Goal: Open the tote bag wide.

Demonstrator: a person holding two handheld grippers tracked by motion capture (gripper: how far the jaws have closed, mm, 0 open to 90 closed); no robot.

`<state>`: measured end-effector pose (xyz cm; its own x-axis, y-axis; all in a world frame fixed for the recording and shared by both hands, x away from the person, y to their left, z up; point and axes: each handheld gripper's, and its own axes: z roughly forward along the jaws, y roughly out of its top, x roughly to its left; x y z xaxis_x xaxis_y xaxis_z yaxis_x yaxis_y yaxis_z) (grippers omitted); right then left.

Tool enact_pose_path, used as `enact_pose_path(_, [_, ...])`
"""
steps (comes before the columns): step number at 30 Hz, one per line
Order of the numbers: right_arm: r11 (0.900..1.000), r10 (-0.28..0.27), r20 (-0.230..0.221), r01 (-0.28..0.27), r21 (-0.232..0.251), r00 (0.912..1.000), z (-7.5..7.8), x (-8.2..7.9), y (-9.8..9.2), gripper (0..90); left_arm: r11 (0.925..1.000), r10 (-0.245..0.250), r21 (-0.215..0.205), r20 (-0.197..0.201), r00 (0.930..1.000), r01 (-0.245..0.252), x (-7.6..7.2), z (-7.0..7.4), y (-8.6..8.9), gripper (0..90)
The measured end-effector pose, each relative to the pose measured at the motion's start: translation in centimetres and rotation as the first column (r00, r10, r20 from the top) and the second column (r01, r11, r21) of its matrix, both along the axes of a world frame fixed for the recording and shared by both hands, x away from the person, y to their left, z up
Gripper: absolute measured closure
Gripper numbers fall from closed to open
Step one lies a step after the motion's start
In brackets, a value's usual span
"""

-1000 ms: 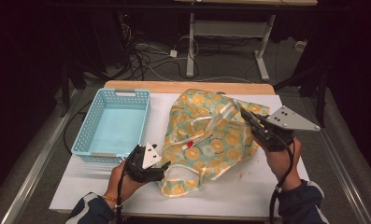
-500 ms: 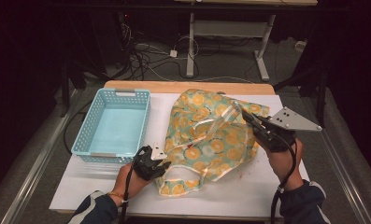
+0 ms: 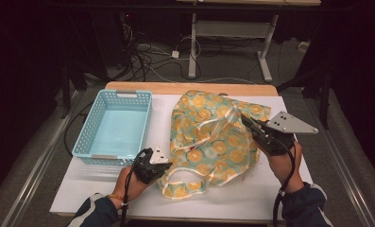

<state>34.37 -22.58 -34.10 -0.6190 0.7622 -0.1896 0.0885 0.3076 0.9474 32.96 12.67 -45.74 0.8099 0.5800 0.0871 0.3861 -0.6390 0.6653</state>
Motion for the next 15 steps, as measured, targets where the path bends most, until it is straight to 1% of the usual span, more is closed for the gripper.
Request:
enact_pose_path(2, [1.000, 0.006, -0.001, -0.006, -0.005, 1.0000, -0.13, 0.06, 0.14, 89.9, 0.9998, -0.017, -0.005, 0.009, 0.9998, 0.017, -0.05, 0.20, 0.00, 87.1])
enact_pose_path(5, [1.000, 0.009, -0.005, -0.009, -0.012, 1.0000, -0.32, 0.09, 0.40, 89.9, 0.9992, -0.041, -0.002, 0.039, 0.9984, 0.041, -0.25, 0.35, -0.11, 87.1])
enact_pose_path(6, [1.000, 0.011, -0.003, -0.011, -0.017, 0.9999, -0.38, 0.11, 0.46, 89.9, 0.9987, -0.050, -0.008, 0.049, 0.9975, 0.051, -0.34, 0.42, -0.11, 87.1])
enact_pose_path(7, [1.000, 0.014, -0.002, -0.014, -0.021, 0.9999, -0.44, 0.14, 0.53, 89.9, 0.9987, -0.050, -0.008, 0.049, 0.9975, 0.051, -0.34, 0.42, -0.11, 87.1])
enact_pose_path(8, [1.000, 0.013, -0.004, -0.013, -0.024, 0.9999, -0.49, 0.13, 0.58, 89.9, 0.9979, -0.059, -0.022, 0.066, 0.9961, 0.061, -0.51, 0.61, -0.13, 87.1])
enact_pose_path(10, [0.999, 0.017, -0.005, -0.017, -0.027, 0.9998, -0.57, 0.15, 0.66, 89.9, 0.9977, -0.059, -0.030, 0.086, 0.9946, 0.061, -0.65, 0.79, -0.17, 87.2])
enact_pose_path(12, [0.999, 0.019, -0.008, -0.019, -0.028, 0.9998, -0.64, 0.18, 0.70, 89.9, 0.9972, -0.056, -0.045, 0.083, 0.9950, 0.060, -0.67, 0.88, -0.18, 87.2])
enact_pose_path(15, [0.999, 0.023, -0.007, -0.023, -0.032, 0.9997, -0.71, 0.19, 0.76, 89.9, 0.9966, -0.059, -0.053, 0.082, 0.9949, 0.063, -0.63, 0.96, -0.08, 87.2])
